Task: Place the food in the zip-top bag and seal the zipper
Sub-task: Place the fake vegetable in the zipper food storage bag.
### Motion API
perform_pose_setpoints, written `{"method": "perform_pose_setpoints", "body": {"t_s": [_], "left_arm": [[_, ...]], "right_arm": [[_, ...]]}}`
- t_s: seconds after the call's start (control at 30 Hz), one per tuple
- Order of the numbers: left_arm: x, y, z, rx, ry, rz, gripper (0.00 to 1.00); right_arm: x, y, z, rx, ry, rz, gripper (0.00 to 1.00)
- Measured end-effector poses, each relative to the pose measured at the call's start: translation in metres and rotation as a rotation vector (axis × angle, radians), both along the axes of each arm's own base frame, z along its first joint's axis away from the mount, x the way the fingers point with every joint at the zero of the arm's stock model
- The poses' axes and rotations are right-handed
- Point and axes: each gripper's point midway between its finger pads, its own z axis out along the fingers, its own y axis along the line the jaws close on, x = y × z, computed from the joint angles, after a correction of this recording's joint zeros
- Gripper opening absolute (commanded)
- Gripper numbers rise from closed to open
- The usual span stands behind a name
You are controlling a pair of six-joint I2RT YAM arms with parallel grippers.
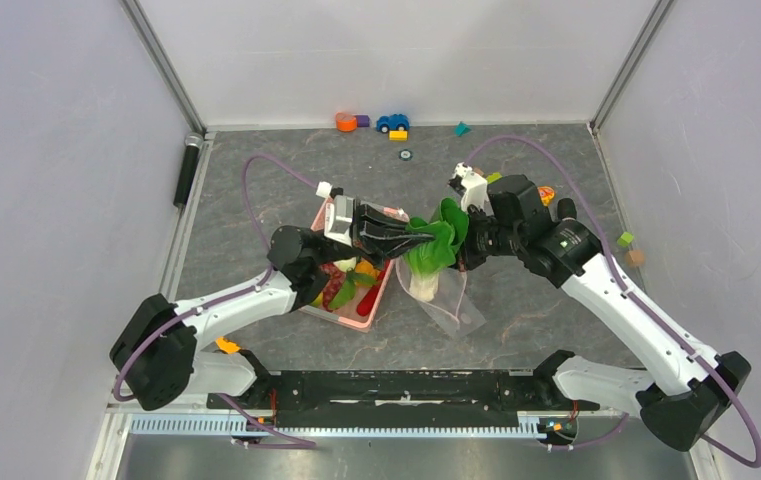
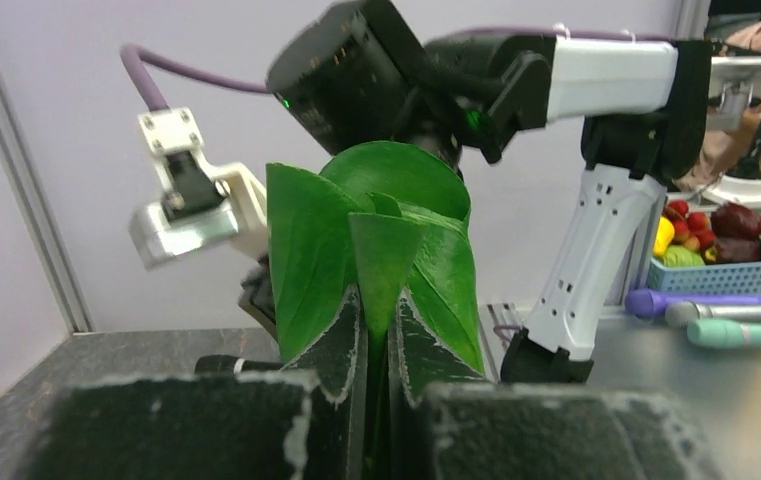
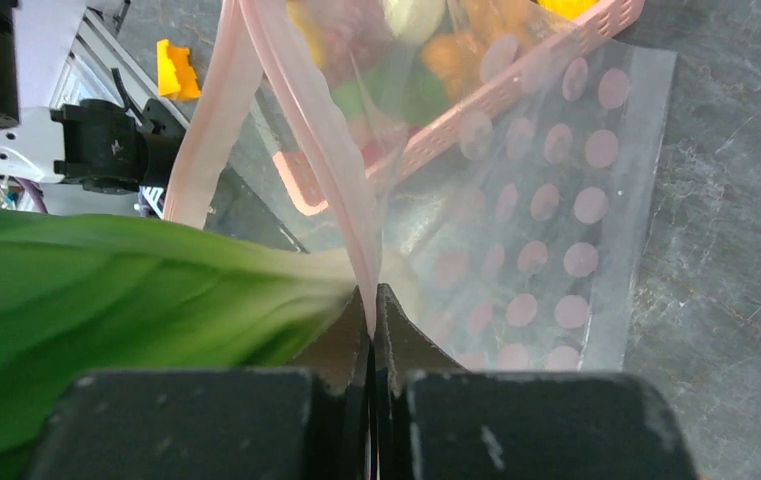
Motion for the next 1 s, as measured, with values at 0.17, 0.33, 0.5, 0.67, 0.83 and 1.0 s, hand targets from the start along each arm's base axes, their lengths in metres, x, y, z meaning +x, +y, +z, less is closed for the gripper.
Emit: {"method": "perform_pose_setpoints", "body": {"t_s": [0.17, 0.33, 0.5, 0.67, 0.83, 1.0], "left_arm": [[-0.008, -0.004, -0.022, 0.082, -0.018, -0.041, 0.02], [-0.012, -0.008, -0.044, 0.157, -0.01, -0.071, 0.02], [-0.009, -0.011, -0.058, 0.21, -0.003, -0.064, 0.02], [-0.007, -0.012, -0.071, 0.252, 0.007, -0.056, 0.57], [-0.008, -0.013, -0.087, 0.299, 0.052, -0.063, 1.0], [-0.004, -0.009, -0.081, 0.291, 0.147, -0.027, 1.0]], "right_arm": [[0.006, 0.001, 0.023, 0.035, -0.041, -0.016, 0.0], [0.009, -0.001, 0.037, 0.053, -0.07, -0.026, 0.0], [0.012, -0.004, 0.044, 0.052, -0.085, -0.048, 0.0], [0.018, -0.008, 0.055, 0.056, -0.116, -0.074, 0.0], [0.023, -0.011, 0.059, 0.052, -0.132, -0.099, 0.0], [0.024, -0.01, 0.059, 0.056, -0.128, -0.104, 0.0]]}}
